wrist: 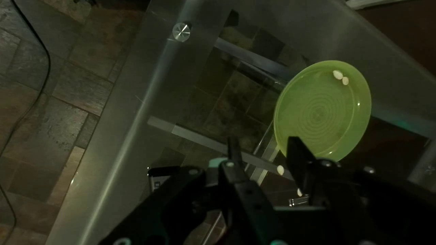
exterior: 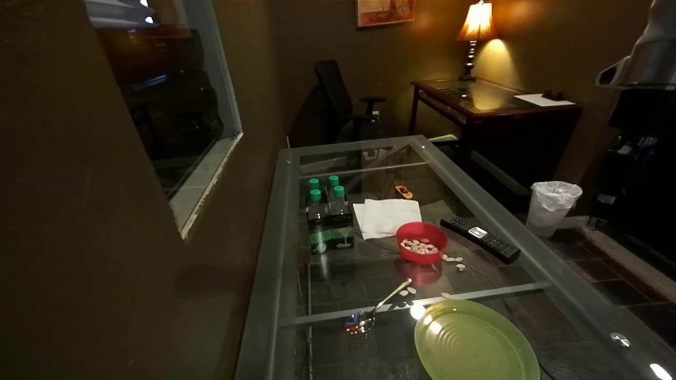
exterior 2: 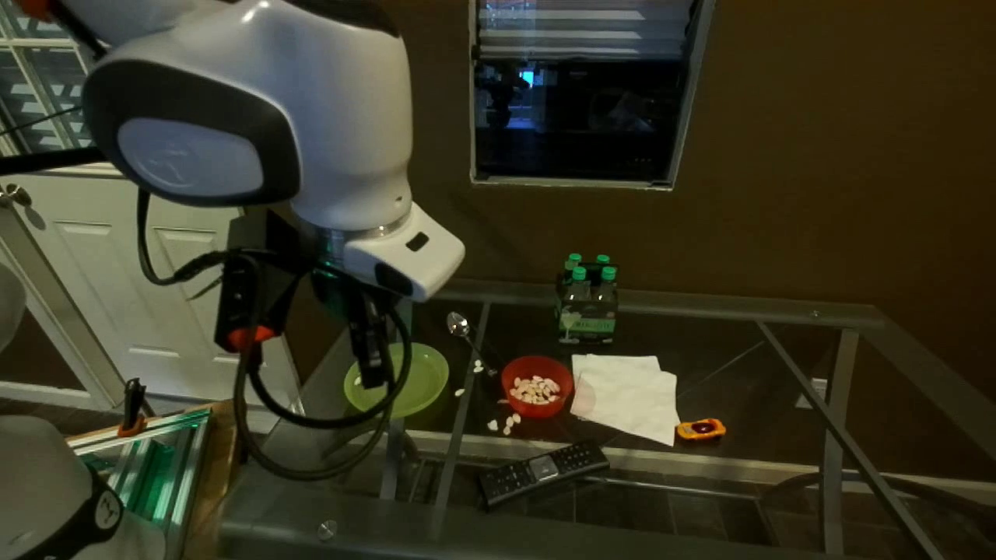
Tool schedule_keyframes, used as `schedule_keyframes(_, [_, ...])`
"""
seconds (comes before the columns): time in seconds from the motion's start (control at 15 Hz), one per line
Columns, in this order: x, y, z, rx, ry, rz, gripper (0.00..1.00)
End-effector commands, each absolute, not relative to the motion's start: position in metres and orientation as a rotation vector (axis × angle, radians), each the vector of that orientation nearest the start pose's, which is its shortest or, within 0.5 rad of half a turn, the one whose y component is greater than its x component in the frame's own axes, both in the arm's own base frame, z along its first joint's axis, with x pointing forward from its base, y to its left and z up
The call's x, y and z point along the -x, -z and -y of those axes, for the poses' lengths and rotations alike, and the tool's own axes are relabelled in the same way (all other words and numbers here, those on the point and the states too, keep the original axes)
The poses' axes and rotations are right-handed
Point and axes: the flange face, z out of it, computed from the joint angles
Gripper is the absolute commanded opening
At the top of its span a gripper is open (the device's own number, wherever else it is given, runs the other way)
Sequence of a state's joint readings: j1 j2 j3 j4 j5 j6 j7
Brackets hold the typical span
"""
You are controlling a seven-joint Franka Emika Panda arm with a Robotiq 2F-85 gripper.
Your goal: Press a button on the remote
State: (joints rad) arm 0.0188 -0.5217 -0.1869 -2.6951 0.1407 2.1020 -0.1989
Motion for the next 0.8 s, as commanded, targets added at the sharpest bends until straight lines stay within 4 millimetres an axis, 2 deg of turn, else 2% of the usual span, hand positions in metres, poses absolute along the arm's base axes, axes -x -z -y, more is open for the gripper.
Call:
schedule_keyframes(0.0, [-0.380,-0.358,0.067,2.884,-0.031,-0.027,0.12])
schedule_keyframes(0.07, [-0.387,-0.349,0.071,2.890,-0.025,-0.033,0.03])
schedule_keyframes(0.2, [-0.398,-0.332,0.076,2.865,-0.027,-0.090,0.00])
schedule_keyframes(0.73, [-0.435,-0.267,0.093,2.874,-0.030,-0.201,0.00])
